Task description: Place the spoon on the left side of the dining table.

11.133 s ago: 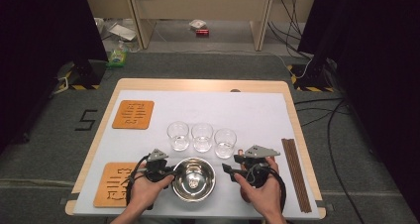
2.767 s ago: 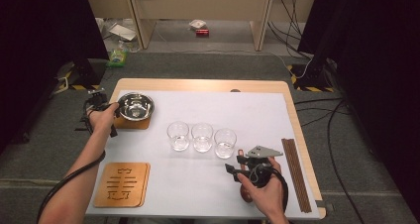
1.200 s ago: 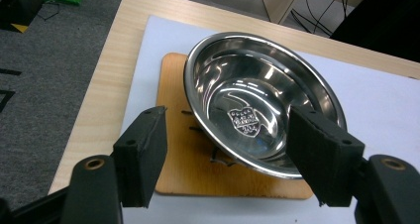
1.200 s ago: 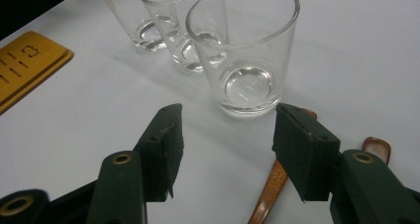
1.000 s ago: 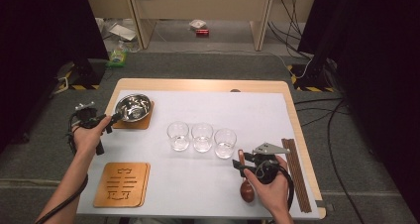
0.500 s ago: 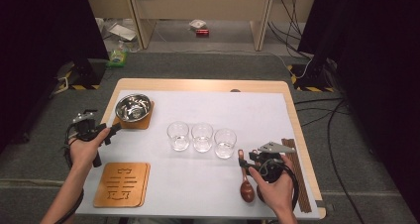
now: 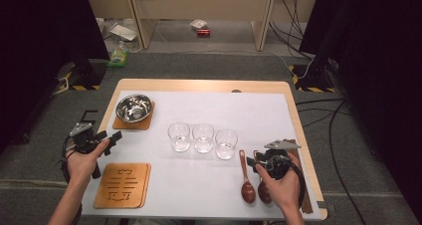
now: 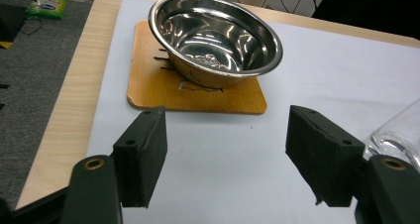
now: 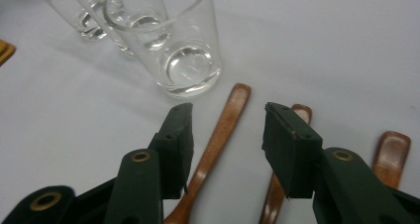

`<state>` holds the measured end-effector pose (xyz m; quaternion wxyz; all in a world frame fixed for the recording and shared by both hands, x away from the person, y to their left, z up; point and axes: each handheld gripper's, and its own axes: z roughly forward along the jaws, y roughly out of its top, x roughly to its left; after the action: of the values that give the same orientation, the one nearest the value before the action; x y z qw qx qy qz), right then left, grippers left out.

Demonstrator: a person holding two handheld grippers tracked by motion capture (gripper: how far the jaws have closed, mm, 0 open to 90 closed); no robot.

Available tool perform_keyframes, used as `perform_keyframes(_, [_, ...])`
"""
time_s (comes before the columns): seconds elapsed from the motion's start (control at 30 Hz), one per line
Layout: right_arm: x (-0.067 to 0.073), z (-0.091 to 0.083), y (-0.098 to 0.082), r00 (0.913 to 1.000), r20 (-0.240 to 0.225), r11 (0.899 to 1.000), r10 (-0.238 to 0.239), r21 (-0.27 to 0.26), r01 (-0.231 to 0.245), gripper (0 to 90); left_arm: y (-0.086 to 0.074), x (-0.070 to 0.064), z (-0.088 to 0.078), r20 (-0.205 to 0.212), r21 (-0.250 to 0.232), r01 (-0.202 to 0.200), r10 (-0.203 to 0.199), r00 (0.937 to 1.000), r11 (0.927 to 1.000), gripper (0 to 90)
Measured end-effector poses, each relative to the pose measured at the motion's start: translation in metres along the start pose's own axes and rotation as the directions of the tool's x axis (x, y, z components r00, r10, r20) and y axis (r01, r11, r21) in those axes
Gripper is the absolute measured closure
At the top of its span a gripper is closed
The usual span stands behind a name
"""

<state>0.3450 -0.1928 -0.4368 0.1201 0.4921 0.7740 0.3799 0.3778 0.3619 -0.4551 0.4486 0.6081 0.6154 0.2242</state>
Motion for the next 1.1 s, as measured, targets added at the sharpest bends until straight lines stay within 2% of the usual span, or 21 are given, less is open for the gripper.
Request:
perform_keyframes(0.23, [-0.015, 0.001, 0.002, 0.9989, 0.031, 0.997, 0.036, 0.069, -0.038, 62.3, -0.010, -0.002, -0.002, 0.012, 0.002, 0.006, -0.006, 0.9999, 1.0000, 31.8])
perform_keyframes(0.37, [-0.023, 0.009, 0.004, 0.9968, 0.053, 0.988, 0.060, 0.141, -0.067, 65.0, -0.011, -0.003, -0.003, 0.014, 0.009, 0.001, -0.001, 0.9999, 1.0000, 31.8])
perform_keyframes(0.63, [-0.035, 0.021, 0.002, 0.9911, 0.082, 0.977, 0.104, 0.178, -0.118, 67.9, -0.015, -0.002, -0.006, 0.012, 0.010, 0.011, -0.011, 0.9999, 0.9999, 31.8])
perform_keyframes(0.83, [-0.040, 0.025, 0.002, 0.9853, 0.079, 0.966, 0.152, 0.201, -0.165, 70.8, -0.016, -0.002, -0.007, 0.013, 0.010, 0.014, -0.014, 0.9998, 0.9998, 31.8])
perform_keyframes(0.9, [-0.041, 0.026, 0.004, 0.9810, 0.076, 0.957, 0.178, 0.216, -0.191, 73.0, -0.017, -0.003, -0.007, 0.014, 0.012, 0.011, -0.011, 0.9998, 0.9999, 31.8])
perform_keyframes(1.1, [-0.043, 0.029, 0.007, 0.9758, 0.073, 0.948, 0.206, 0.234, -0.218, 75.0, -0.018, -0.003, -0.007, 0.017, 0.013, 0.013, -0.013, 0.9998, 0.9998, 31.8])
